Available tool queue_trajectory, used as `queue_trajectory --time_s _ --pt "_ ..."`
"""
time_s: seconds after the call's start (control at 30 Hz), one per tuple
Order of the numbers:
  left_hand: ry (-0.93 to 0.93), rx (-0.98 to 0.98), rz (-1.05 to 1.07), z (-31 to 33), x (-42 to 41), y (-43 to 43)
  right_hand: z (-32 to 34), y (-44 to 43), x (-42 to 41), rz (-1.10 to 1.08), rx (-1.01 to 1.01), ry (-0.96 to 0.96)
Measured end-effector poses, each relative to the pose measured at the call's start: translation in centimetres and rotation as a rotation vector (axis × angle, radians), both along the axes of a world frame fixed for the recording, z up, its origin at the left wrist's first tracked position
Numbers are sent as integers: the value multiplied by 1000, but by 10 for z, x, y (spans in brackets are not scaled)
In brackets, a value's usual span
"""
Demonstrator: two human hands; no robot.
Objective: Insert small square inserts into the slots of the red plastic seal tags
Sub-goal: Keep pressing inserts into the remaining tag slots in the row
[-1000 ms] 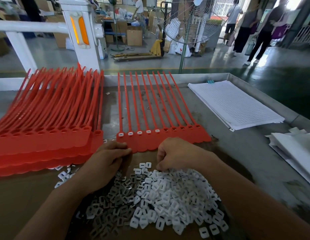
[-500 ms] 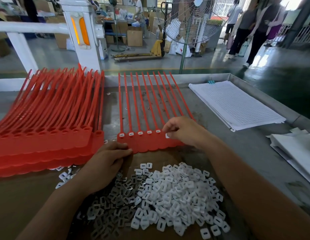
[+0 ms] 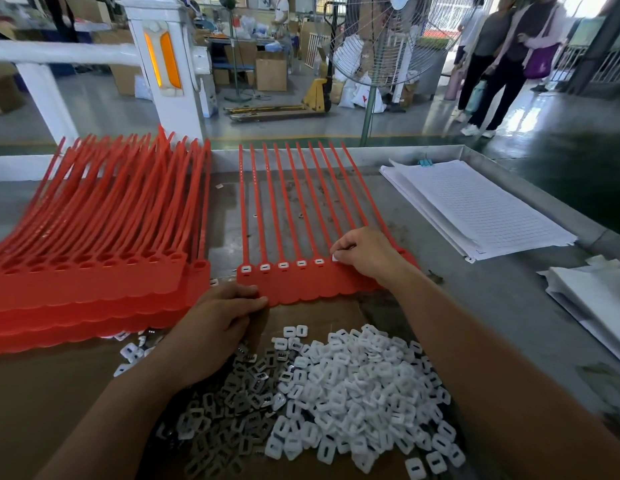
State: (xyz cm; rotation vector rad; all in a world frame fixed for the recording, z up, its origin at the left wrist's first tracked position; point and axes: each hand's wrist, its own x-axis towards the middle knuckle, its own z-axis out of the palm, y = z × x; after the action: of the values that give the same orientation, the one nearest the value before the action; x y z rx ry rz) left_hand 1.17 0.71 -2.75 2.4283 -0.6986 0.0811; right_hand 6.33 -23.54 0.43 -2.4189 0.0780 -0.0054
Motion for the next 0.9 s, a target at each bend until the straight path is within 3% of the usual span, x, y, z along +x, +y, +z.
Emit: queue_trajectory --time_s 0.23,0.37,0.77,0.9 --pt "10 11 6 -2 2 -1 -2 -2 1 12 -80 -11" --pt "-10 14 -3 -4 3 0 -1 -1 2 -5 -22 4" --pt "-13 12 -4 -3 2 -1 7 0 26 -98 -74 184" --pt "-9 9 9 0 0 -3 16 5 36 35 -347 319"
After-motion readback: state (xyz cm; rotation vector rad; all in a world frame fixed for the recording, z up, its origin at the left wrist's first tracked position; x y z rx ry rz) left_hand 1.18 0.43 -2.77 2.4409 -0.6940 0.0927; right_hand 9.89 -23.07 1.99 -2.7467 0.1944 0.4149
